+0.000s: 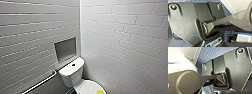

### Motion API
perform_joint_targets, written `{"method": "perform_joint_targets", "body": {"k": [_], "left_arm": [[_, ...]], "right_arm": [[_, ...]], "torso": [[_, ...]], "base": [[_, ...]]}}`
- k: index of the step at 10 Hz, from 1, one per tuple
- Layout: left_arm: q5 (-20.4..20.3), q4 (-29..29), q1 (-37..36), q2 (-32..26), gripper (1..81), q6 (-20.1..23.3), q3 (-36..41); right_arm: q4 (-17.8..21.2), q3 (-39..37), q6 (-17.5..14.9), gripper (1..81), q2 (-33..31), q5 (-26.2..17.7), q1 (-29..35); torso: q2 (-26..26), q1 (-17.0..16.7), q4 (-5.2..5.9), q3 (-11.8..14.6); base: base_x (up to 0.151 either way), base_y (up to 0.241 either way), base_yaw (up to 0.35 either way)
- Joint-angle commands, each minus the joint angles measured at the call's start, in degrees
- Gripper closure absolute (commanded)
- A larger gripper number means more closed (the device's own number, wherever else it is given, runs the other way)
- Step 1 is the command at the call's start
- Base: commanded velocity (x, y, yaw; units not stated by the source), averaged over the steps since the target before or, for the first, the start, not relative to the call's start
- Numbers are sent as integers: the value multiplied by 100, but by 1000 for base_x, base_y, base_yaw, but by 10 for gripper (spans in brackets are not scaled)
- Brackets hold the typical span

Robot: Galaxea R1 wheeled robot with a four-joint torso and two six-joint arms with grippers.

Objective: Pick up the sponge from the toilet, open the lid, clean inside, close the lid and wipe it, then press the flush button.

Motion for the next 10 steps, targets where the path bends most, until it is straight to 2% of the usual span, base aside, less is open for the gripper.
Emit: {"method": "perform_joint_targets", "body": {"k": [1,3,4,7,10], "left_arm": [[340,-47,-174,-37,10,28,-5],[340,-47,-174,-28,10,28,-14],[340,-47,-165,-19,10,28,-14],[340,-82,-104,51,10,19,-224],[357,-161,-51,262,10,28,-602]], "right_arm": [[101,230,288,10,-412,-179,468],[101,220,569,10,-684,-57,618],[109,221,701,10,-817,49,714],[109,203,1070,10,-1071,58,1083],[118,159,1343,10,-1125,67,1329]], "torso": [[-557,358,0,-519],[-986,633,0,-921],[-1204,774,0,-709],[-1716,1099,0,-857],[-2354,1504,0,-885]], "base": [[0,0,0],[0,0,0],[0,0,0],[0,0,0],[0,0,0]]}}
